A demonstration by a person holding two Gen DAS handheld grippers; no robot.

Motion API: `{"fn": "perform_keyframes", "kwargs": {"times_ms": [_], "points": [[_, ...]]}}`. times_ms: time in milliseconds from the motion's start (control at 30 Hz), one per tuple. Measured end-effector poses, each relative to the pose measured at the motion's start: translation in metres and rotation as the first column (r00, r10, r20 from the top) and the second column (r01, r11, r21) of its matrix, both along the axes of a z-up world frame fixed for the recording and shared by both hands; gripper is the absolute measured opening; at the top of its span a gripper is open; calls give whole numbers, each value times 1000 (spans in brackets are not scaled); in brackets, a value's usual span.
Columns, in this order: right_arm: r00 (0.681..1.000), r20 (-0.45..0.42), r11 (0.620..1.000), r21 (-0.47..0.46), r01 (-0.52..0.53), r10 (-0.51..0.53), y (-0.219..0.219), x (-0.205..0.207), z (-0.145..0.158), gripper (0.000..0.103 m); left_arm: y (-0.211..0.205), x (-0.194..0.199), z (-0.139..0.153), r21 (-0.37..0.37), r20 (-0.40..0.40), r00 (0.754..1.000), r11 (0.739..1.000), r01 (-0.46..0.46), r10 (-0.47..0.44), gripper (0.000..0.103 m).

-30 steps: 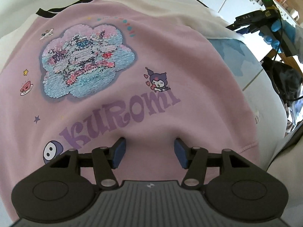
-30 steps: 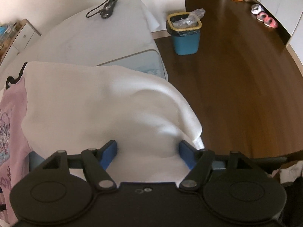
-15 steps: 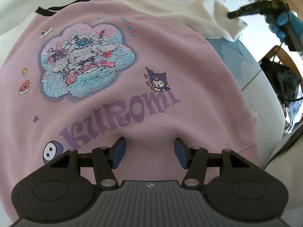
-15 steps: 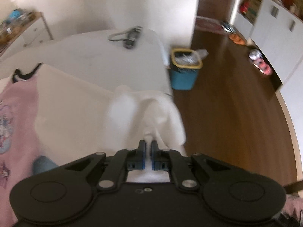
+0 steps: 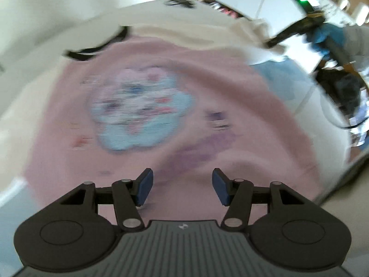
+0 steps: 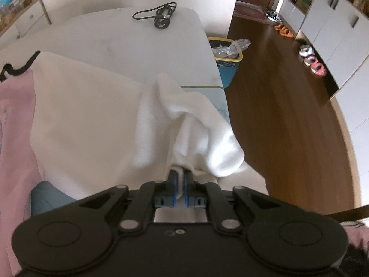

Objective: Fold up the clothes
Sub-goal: 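Carry the cream sleeve across the sweatshirt front with the right gripper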

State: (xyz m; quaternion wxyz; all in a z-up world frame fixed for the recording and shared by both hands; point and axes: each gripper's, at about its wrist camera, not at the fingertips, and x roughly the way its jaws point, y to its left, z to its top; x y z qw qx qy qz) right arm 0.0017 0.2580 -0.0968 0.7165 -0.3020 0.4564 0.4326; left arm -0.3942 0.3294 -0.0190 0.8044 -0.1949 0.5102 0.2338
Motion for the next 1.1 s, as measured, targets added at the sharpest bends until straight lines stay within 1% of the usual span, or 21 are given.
{"fn": "perform_keyframes", "kwargs": {"times_ms": [67,100,133,167,233,300,400,467,533,667,767,800,900,967,1000,1033,1067,1100], "points": [[1000,23,1000,3,-17,17,5,-8,8,103,18,-14,-8,4,-48,999,1000,-22,22,53],[999,27,999,27,-30,29,8,-12,16,103,27,-21,-12,6,-71,997,999,-33,33,51],[999,23,997,57,-46,45,11,-19,27,103,36,-28,-17,9,-95,994,999,-44,44,46],[998,19,994,87,-63,62,14,-27,38,103,44,-35,-21,8,-112,992,999,-53,53,45],[994,19,985,135,-111,110,23,-47,59,103,50,-41,-29,-13,-104,993,999,-51,50,44],[979,63,968,149,-203,195,41,-83,77,103,51,-43,-34,-14,-95,995,999,-42,41,44],[953,36,937,176,-303,302,71,-136,89,103,49,-44,-36,1,-94,995,1000,-22,22,44],[936,0,918,196,-346,353,91,-168,88,103,47,-43,-37,15,-95,995,1000,-7,8,44],[916,-91,902,234,-362,392,109,-201,81,103,46,-43,-37,29,-97,995,1000,8,-5,45],[871,-182,882,221,-416,456,137,-259,42,103,41,-45,-37,41,-83,997,999,9,-5,45],[839,-213,865,107,-490,501,145,-280,7,103,40,-47,-37,43,-73,997,999,8,-5,45],[839,-221,866,80,-493,497,143,-282,2,103,39,-48,-36,43,-69,998,999,8,-5,44],[805,-247,842,130,-524,540,132,-270,24,103,38,-48,-37,40,-58,998,999,12,-10,48],[809,-217,838,153,-524,546,124,-257,40,103,37,-48,-37,29,-50,999,999,18,-17,56],[825,-186,845,153,-512,534,119,-247,50,103,37,-47,-37,26,-47,999,999,22,-21,58],[829,-181,847,160,-507,530,117,-239,56,103,35,-45,-37,26,-50,998,999,27,-26,62],[830,-183,849,167,-501,526,111,-231,59,103,34,-44,-37,28,-54,998,999,32,-31,64],[840,-175,856,162,-490,514,109,-223,60,103,34,-42,-37,32,-61,998,999,36,-34,64]]}}
